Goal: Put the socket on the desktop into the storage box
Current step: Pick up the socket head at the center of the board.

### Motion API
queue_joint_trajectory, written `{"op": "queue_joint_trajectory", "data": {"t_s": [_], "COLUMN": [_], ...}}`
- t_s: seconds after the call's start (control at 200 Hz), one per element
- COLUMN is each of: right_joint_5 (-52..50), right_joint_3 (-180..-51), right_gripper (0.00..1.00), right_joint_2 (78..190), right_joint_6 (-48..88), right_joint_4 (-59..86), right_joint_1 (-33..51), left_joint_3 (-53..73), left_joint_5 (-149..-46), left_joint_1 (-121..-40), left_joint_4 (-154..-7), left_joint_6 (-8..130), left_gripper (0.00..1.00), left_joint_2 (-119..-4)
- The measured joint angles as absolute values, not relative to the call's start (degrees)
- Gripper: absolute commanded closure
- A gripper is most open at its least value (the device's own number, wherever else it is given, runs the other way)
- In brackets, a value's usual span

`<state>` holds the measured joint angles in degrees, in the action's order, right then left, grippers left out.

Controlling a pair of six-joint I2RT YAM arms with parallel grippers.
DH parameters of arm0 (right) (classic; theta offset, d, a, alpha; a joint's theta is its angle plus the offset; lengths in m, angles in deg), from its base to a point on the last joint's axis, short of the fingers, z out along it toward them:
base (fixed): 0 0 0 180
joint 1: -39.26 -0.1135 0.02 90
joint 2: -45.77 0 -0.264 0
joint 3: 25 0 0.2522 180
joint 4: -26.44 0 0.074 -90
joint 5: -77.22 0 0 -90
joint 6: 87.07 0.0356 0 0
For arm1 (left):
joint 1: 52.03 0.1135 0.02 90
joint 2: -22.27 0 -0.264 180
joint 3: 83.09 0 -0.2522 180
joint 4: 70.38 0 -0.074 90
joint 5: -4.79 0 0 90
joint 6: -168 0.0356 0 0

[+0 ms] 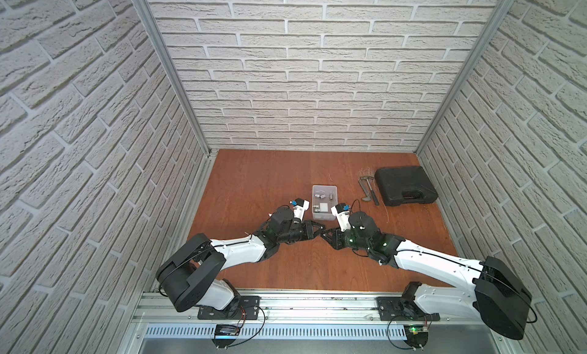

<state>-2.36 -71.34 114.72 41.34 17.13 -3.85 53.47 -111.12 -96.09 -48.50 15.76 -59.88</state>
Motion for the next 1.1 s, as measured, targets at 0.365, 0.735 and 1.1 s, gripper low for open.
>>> {"op": "queue_joint_trajectory", "data": {"t_s": [0.365,0.735,1.1], "right_joint_5": [-2.12,-0.86,-1.12], "right_joint_3": [-71.93,-71.91,-71.91], "right_gripper": [0.52,0.57,0.78], "right_joint_2": [114.69,115.00,116.64], "right_joint_6": [42.72,43.11,42.91], "right_joint_4": [16.80,16.80,16.78], "right_joint_1": [-3.85,-3.85,-3.85], "left_joint_3": [53.47,53.47,53.47], "left_joint_5": [-108.21,-107.93,-107.97], "left_joint_1": [-95.91,-95.91,-95.91], "left_joint_4": [-51.37,-51.63,-51.63], "left_joint_6": [15.59,15.37,15.28], "left_gripper": [1.00,1.00,1.00], "left_joint_2": [-58.35,-58.04,-58.04]}}
